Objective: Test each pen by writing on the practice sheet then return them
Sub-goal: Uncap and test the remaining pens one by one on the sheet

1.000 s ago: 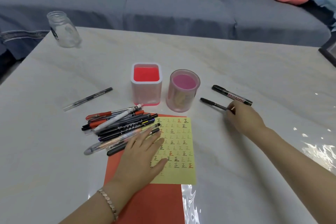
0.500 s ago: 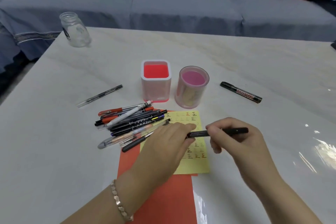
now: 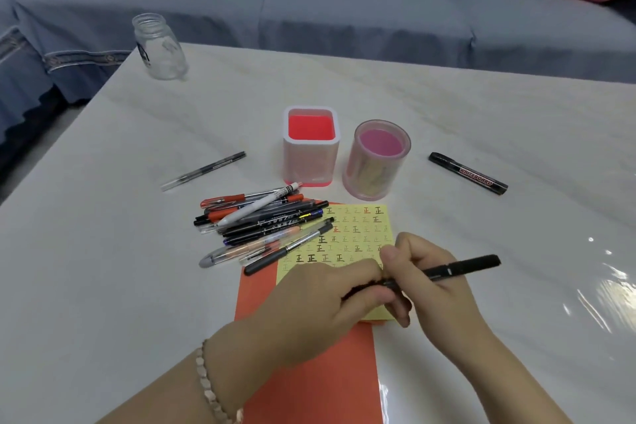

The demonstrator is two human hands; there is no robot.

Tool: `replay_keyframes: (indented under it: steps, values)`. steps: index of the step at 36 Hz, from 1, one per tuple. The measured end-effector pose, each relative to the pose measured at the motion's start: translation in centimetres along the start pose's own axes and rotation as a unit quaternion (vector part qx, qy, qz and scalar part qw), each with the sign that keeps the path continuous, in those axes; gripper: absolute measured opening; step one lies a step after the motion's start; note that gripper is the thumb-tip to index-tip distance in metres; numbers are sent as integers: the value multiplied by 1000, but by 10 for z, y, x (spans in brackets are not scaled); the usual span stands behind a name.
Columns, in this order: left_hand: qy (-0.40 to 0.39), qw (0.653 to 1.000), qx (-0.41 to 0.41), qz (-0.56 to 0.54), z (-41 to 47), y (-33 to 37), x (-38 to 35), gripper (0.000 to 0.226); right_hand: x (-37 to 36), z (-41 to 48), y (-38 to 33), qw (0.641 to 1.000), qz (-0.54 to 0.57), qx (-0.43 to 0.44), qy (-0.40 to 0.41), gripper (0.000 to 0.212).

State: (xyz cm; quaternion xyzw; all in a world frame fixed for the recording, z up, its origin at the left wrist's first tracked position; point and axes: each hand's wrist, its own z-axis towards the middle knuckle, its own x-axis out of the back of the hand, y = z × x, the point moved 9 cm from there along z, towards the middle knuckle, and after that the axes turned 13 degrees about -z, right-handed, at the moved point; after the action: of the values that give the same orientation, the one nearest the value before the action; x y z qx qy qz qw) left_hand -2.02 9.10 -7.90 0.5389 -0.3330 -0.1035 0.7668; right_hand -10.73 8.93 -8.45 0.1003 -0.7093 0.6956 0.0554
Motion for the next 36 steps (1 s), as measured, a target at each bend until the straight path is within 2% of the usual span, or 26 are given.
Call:
replay_keyframes:
  steps: [3,5,7,10,13,16,18,22,25,29,32,34,36]
  values:
    - [47,993,81,67,-6,-25,12,15,16,-1,6,998,-24,-6,52,33]
    - [94,975,139,143,-16,-50,26,13,33,-3,17,993,-52,-20,104,29]
    - [120,958,176,195,-27,-73,37,15,41,-7,31,986,-118,-21,111,24]
    - [104,943,130,289,-42,-98,35,16,38,-11,47,955,-280,32,91,12]
    - [105,929,89,342,-53,-106,30,18,21,-4,76,903,-426,61,-4,38]
    - [118,939,71,315,-53,-97,26,30,13,4,97,866,-494,57,-52,62]
    - [99,950,61,290,-48,-88,16,40,12,7,101,858,-507,51,-57,70]
    - [22,961,62,267,-35,-84,-14,53,13,10,103,854,-515,52,-56,71]
    - [-11,956,81,281,-27,-95,-29,58,12,11,104,855,-514,51,-56,73]
    - [-15,947,91,309,-20,-107,-31,60,15,14,104,851,-519,56,-54,76]
    - [-12,945,96,313,-19,-112,-28,60,19,13,102,880,-470,64,-31,62]
    - [-7,946,96,311,-19,-113,-26,61,28,6,92,903,-422,80,29,42]
    - [-2,947,92,308,-19,-112,-25,61,40,-2,81,928,-351,77,103,38]
